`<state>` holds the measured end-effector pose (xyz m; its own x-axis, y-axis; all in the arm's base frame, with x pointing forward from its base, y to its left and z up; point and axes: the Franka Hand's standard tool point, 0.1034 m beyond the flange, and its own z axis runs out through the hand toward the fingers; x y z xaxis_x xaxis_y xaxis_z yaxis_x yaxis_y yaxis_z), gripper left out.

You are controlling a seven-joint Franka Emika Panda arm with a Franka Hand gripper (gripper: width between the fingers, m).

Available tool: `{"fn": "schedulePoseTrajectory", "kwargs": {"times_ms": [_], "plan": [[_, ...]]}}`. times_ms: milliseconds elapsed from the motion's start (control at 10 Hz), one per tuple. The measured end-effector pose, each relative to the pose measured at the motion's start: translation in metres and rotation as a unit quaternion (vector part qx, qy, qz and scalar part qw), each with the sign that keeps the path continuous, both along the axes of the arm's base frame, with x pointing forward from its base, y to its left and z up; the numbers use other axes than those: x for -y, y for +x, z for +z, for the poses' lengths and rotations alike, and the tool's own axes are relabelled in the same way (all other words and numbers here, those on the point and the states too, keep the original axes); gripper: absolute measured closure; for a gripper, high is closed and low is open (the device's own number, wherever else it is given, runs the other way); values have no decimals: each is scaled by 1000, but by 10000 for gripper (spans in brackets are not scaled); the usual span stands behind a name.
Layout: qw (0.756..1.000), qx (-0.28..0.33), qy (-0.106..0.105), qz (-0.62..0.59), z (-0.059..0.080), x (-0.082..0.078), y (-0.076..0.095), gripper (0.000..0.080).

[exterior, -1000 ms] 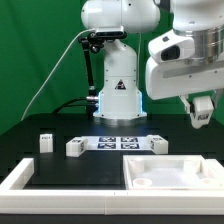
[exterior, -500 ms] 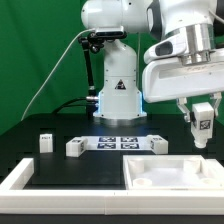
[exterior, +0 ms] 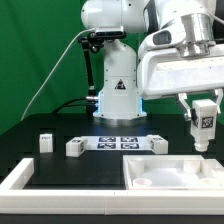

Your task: Assemble one leg

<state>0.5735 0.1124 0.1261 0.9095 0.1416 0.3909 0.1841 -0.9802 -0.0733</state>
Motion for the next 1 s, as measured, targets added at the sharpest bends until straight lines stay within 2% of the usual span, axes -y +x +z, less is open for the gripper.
{"fn": "schedulePoseTrajectory", "kwargs": {"times_ms": [200, 300, 500, 700, 1000], "plan": [[1000, 0, -1, 3, -3, 0, 0, 509], [1000, 2, -4, 11, -11, -2, 3, 509], [1000, 5, -4, 24, -12, -8, 25, 509], [999, 9, -7, 34, -17, -6, 38, 509], [999, 12, -12, 33, -38, 3, 42, 509]]}}
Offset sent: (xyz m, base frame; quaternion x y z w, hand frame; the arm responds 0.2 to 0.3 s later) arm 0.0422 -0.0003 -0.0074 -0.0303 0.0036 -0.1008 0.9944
